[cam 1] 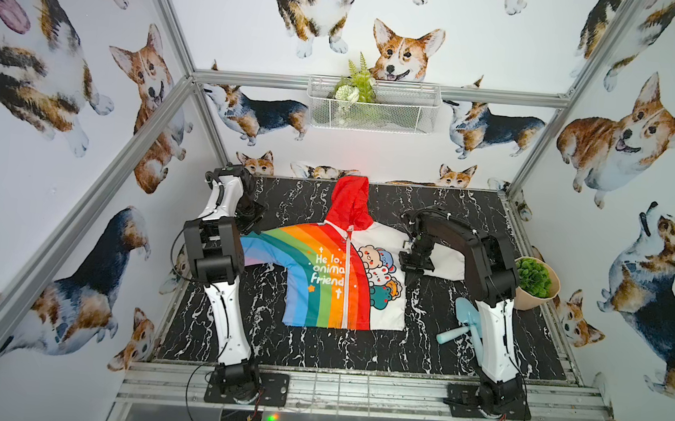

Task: Unzip the jacket
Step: Flatten out the jacket at the center of the board.

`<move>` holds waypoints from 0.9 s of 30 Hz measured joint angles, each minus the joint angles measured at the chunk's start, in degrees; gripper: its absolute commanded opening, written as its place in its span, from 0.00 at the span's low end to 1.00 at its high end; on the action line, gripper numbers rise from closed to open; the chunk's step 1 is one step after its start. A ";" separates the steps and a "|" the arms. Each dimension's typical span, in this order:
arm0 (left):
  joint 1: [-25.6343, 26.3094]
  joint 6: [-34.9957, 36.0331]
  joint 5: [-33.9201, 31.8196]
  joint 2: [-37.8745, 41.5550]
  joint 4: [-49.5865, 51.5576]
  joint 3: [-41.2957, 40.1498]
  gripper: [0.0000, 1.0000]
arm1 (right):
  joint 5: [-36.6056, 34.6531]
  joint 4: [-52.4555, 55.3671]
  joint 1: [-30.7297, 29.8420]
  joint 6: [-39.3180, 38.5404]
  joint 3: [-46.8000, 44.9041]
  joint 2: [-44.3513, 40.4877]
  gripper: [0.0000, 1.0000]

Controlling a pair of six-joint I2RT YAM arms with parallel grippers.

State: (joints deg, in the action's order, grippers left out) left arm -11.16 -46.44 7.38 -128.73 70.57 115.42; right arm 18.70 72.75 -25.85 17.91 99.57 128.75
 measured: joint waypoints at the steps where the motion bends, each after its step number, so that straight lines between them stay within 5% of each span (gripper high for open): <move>1: -0.28 0.31 0.04 -0.79 0.07 0.57 0.45 | 0.00 0.02 0.02 0.00 -0.02 -0.02 0.04; 3: -0.83 1.07 0.42 -2.36 0.46 1.62 0.79 | 0.07 0.20 0.09 0.00 0.15 -0.15 0.04; 6: -1.18 1.57 0.90 -3.26 1.73 3.34 1.00 | 0.92 0.68 0.35 -0.07 1.79 -1.36 0.08; 11: -1.86 3.72 -0.07 -2.08 2.80 10.56 1.00 | 1.29 0.72 1.31 -0.04 5.73 -7.72 0.33; 15: -2.01 5.73 -2.34 2.54 4.04 10.67 0.99 | -0.70 -0.09 4.52 0.92 5.40 -10.64 0.41; 19: 1.90 8.66 -1.53 7.82 2.34 5.38 0.91 | -4.92 -0.39 9.53 3.52 4.57 -10.73 0.40; 27: 17.29 14.82 9.90 10.25 -6.14 -4.74 0.68 | -7.85 -0.52 15.93 5.88 3.26 -7.85 0.20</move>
State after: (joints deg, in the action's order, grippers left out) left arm 6.13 -31.62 17.28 -118.48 64.42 110.67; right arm 10.85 72.23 -9.91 23.79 102.83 120.90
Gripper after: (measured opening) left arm 0.736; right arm 0.250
